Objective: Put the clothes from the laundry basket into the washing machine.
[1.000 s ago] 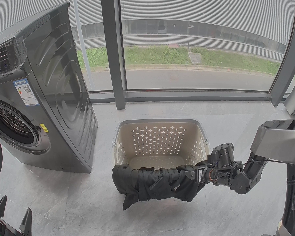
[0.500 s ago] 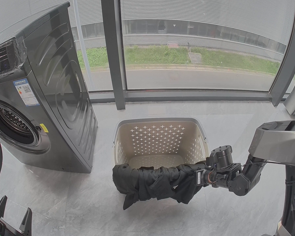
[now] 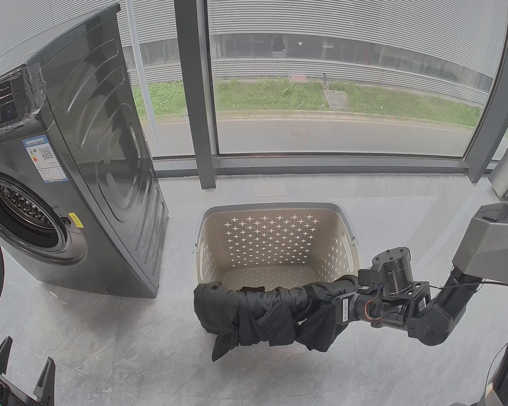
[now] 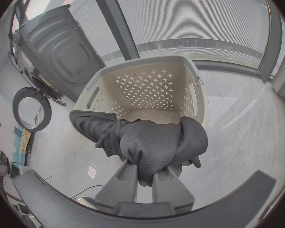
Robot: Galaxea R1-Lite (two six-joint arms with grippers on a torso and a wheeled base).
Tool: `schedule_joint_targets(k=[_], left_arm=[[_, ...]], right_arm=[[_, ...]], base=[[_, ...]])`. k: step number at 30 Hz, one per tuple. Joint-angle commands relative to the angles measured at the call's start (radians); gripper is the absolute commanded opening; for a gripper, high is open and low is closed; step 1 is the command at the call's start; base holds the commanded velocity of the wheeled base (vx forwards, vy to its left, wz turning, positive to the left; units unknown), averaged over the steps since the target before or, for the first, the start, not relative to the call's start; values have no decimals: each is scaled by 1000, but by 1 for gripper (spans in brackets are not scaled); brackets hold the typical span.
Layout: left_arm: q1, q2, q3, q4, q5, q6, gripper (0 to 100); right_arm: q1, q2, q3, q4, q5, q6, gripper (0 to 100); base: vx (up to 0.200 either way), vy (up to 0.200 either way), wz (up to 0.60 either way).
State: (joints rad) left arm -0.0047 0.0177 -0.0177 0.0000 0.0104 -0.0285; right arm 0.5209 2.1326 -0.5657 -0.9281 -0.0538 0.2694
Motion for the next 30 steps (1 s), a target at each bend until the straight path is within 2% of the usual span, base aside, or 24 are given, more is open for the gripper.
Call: schedule_joint_targets(k=[1,5,9,13,14,18,21,26,27,30], left_arm=[[0,-18,15,0,0,-1,100],[0,-18,15,0,0,-1,100],[0,-18,15,0,0,-1,100],[0,-18,15,0,0,-1,100],[0,-18,15,0,0,-1,100],[0,-18,15,0,0,1,100],[0,-18,15,0,0,4,100],[0,-18,13,0,0,7,100],[0,-18,15,0,0,9,100],[0,-18,13,0,0,13,100]], right_arm=[[94,-250,118,-2,-4,11,0],[146,-411,170,0,-60,27,0],[148,-525,185,2,-54,24,0],[143,-603,187,-3,-23,1,0],[145,-629,184,-20,-8,-10,0],[140,-628,168,-100,-6,-19,0],[122,-625,167,-184,-12,-68,0],[71,-629,159,-193,-21,-119,0],[70,-632,159,-190,-32,-133,0],[82,-631,170,-184,-112,-144,0]], base=[[0,0,0],[0,0,0],[0,0,0],[0,0,0],[0,0,0],[0,0,0],[0,0,0],[0,0,0],[0,0,0],[0,0,0]])
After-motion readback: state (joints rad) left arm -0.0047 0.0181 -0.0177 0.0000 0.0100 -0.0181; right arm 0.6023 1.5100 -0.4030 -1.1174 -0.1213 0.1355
